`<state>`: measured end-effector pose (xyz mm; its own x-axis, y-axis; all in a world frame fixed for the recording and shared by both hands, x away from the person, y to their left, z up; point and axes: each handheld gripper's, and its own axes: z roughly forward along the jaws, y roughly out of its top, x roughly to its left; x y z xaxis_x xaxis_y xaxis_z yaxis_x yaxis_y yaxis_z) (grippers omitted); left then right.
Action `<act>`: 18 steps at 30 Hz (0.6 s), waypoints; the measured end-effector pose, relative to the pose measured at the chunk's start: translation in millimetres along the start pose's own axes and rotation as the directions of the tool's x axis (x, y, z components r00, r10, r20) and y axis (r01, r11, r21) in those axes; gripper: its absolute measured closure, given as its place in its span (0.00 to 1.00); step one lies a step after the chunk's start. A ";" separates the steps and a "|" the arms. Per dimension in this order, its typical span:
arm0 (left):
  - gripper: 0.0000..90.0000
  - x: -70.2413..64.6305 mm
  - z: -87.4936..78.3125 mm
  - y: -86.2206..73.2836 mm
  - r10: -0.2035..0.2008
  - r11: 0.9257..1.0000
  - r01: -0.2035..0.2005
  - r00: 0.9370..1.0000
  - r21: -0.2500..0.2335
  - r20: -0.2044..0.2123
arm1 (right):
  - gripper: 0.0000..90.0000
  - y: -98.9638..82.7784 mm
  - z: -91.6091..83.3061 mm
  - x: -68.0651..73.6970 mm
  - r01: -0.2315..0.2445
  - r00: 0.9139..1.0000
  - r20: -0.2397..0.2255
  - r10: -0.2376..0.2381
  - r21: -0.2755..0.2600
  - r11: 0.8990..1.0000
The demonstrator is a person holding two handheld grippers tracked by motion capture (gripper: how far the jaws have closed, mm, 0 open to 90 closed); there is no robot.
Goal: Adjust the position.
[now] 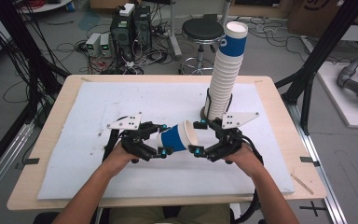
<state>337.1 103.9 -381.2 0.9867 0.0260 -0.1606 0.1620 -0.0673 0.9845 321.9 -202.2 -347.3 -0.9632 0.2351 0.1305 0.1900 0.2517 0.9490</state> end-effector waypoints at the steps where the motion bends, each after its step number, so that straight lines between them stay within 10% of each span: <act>1: 0.30 -0.4 1.3 -0.2 0.003 1.000 -0.003 1.000 0.006 0.006 | 0.14 -0.5 2.1 0.1 -0.012 1.000 -0.018 0.013 0.013 1.000; 18: 0.31 -0.9 6.5 -3.4 -0.005 0.996 0.004 1.000 0.088 0.012 | 0.23 -0.3 2.7 0.0 -0.016 0.999 -0.048 0.021 0.102 0.995</act>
<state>335.8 97.7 -384.8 0.9859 0.0146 -0.1668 0.1670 -0.1544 0.9738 322.3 -199.7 -348.3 -0.9671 0.1950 0.1636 0.2235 0.3425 0.9126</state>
